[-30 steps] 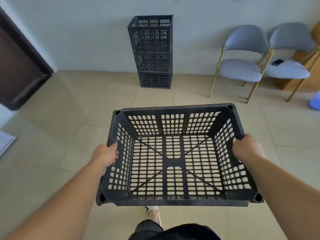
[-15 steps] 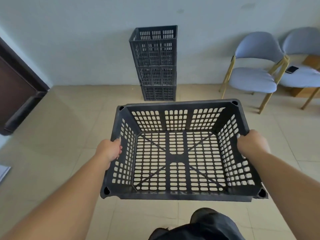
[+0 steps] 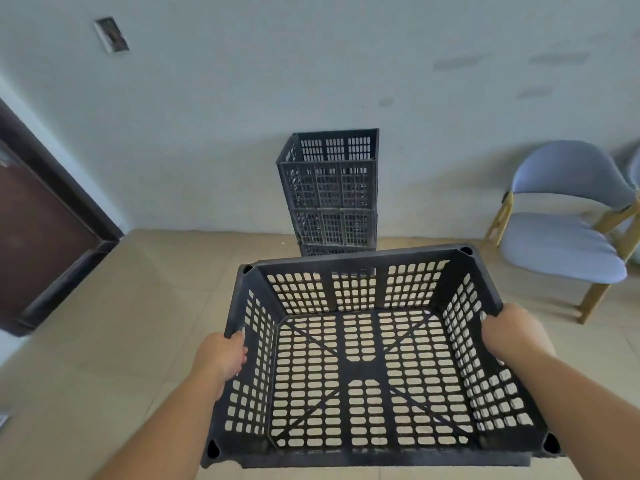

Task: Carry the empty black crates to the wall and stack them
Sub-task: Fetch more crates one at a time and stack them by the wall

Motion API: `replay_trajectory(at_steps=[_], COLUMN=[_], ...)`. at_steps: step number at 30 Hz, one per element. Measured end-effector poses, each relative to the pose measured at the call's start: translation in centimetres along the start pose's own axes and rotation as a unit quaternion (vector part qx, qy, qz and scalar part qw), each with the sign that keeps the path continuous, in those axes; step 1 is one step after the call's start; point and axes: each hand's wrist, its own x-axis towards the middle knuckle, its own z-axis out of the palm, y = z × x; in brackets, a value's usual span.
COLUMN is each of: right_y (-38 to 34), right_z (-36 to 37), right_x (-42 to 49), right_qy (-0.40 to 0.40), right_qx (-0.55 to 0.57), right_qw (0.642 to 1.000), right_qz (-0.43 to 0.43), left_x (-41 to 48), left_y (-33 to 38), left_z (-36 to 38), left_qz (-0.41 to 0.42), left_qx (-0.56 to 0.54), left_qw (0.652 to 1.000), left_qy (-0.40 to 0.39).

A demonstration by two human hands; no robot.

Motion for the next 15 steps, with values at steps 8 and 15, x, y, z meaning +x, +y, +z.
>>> replay_trajectory(at_steps=[8,15], right_y=[-13.1,-25.1], right_z=[0.7,3.2], right_x=[9.8,17.3], right_qy=[0.023,0.038], right_qx=[-0.016,-0.022], right_qw=[0.999,0.999], right_qz=[-0.037,-0.011], left_x=[12.5,26.0], left_y=[9.1,18.2], left_z=[-1.6,-3.2], left_qz=[0.007,0.033], left_qx=[-0.024,-0.024], left_qw=[1.0,0.999], left_qy=[-0.004,-0.035])
